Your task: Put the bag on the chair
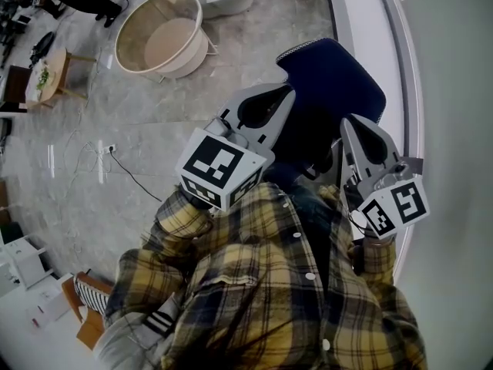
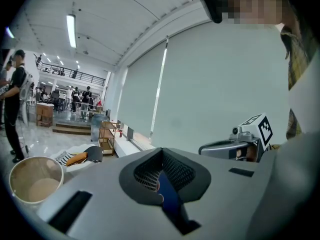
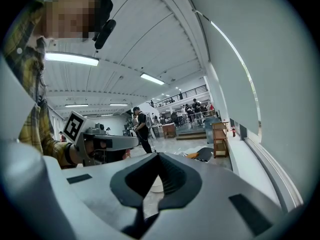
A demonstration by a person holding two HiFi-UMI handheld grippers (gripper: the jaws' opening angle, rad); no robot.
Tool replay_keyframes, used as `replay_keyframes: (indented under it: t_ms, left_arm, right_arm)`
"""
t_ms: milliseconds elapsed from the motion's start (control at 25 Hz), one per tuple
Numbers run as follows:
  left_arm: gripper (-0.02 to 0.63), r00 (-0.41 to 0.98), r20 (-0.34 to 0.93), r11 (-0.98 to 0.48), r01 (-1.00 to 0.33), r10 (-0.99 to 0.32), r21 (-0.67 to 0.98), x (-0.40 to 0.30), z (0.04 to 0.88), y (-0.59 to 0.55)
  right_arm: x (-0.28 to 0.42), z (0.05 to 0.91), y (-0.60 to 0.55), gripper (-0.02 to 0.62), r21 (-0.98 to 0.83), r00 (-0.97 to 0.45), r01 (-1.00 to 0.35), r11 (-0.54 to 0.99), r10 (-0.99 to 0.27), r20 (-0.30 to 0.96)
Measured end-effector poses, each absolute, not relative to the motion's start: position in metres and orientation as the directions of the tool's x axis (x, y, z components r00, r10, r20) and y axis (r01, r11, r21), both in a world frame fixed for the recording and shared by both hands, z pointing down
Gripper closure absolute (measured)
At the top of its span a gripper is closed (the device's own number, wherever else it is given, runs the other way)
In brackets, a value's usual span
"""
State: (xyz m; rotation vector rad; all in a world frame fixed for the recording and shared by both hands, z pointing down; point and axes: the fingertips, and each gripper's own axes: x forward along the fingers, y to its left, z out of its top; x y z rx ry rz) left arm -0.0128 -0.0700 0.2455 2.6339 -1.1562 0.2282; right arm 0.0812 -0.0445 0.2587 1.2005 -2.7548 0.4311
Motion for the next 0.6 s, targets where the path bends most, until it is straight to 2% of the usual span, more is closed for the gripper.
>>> replay_keyframes:
  t_ms: [600]
  left_arm:
    - [0.588,0.653,0.285,-0.636,-0.755,-0.702,0.16,-0.0181,0.2519,-0.0663]
  right_arm:
    - [0.081,0.2619,-0.036,0.58,-0.233,-0.684,-0.73,0.643,-0.69,0.237]
